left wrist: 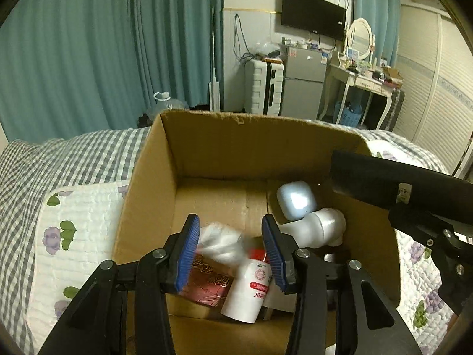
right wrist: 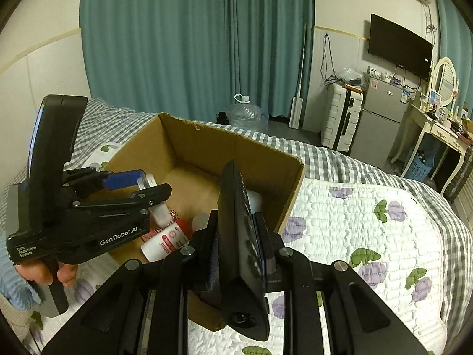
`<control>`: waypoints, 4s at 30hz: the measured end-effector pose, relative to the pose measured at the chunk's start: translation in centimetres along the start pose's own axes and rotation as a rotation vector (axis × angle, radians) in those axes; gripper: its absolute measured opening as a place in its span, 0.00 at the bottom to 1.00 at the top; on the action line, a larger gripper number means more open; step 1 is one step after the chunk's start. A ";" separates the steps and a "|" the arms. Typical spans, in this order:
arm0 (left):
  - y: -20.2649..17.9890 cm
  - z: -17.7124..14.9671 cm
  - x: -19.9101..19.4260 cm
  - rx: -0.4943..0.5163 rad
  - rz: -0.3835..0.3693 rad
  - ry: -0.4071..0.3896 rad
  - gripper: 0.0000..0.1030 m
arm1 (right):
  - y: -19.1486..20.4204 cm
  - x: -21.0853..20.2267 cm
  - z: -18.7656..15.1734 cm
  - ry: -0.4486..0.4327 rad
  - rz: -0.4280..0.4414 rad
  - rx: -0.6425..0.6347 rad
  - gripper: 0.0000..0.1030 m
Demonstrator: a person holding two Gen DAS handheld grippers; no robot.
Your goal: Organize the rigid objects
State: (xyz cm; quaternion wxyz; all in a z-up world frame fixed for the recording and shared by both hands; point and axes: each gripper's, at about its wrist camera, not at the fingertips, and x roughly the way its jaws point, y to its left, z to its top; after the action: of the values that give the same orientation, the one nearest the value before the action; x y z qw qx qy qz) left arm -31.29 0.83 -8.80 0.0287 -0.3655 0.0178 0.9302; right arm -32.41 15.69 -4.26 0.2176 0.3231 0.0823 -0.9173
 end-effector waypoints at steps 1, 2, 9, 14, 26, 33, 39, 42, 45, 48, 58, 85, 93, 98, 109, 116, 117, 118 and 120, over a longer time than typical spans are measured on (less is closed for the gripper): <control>0.0 0.0 -0.3 0.004 0.009 -0.006 0.57 | 0.0 -0.1 0.1 -0.001 -0.002 -0.002 0.19; 0.0 0.0 -0.6 0.007 0.012 -0.014 0.57 | 0.1 -0.3 0.1 -0.004 -0.005 -0.001 0.19; 1.1 0.7 -3.0 -0.007 0.029 -0.046 0.58 | 0.9 0.0 1.9 -0.023 0.000 -0.019 0.19; 2.4 0.8 -4.3 -0.017 0.059 -0.083 0.60 | 1.8 3.4 3.1 0.001 -0.002 -0.039 0.19; 4.5 0.4 -4.8 -0.048 0.079 -0.101 0.60 | 4.9 9.9 2.6 0.153 0.013 -0.099 0.50; 4.3 0.4 -6.9 -0.047 0.075 -0.112 0.60 | 4.3 6.0 2.9 0.101 0.001 -0.063 0.55; 3.7 1.9 -13.0 -0.059 0.082 -0.213 0.66 | 4.3 -1.3 4.3 -0.005 -0.032 -0.057 0.59; 3.3 2.4 -17.0 -0.066 0.093 -0.279 0.68 | 4.5 -5.3 4.8 -0.059 -0.060 -0.065 0.62; 2.4 2.6 -21.2 -0.042 0.115 -0.344 0.71 | 4.7 -10.5 5.2 -0.123 -0.090 -0.051 0.67; 1.7 2.3 -25.2 -0.027 0.129 -0.410 0.73 | 5.1 -15.0 5.2 -0.178 -0.130 -0.042 0.81; 0.4 -0.7 -34.9 0.025 0.172 -0.578 0.76 | 7.7 -26.5 3.3 -0.338 -0.199 -0.021 1.00; 2.7 -9.6 -17.6 -0.025 0.152 -0.329 0.76 | 4.8 -13.4 -7.5 -0.307 -0.285 0.176 1.00; 3.0 -10.0 -17.6 -0.025 0.145 -0.334 0.76 | 4.5 -12.0 -7.9 -0.262 -0.275 0.185 1.00; 3.1 -9.7 -17.7 -0.026 0.142 -0.339 0.76 | 4.8 -12.2 -7.8 -0.269 -0.278 0.180 1.00; 2.8 -9.7 -17.8 -0.022 0.134 -0.331 0.76 | 4.8 -11.6 -7.8 -0.253 -0.281 0.180 1.00; 2.7 -9.8 -17.8 -0.019 0.133 -0.337 0.76 | 4.8 -11.5 -7.8 -0.248 -0.285 0.180 1.00; 2.6 -9.8 -17.8 -0.018 0.133 -0.336 0.76 | 4.8 -11.5 -7.8 -0.247 -0.286 0.178 1.00; 2.6 -9.9 -17.7 -0.017 0.134 -0.335 0.76 | 4.9 -11.5 -7.8 -0.247 -0.288 0.176 1.00; 2.6 -9.9 -17.7 -0.018 0.136 -0.335 0.76 | 4.9 -11.4 -7.8 -0.245 -0.288 0.175 1.00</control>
State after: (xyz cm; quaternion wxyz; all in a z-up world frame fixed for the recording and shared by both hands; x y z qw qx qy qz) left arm -11.82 -3.01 -3.96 -0.0350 -0.2039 0.0291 0.9779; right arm -17.95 17.56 -3.23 0.0638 0.2118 0.0204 -0.9750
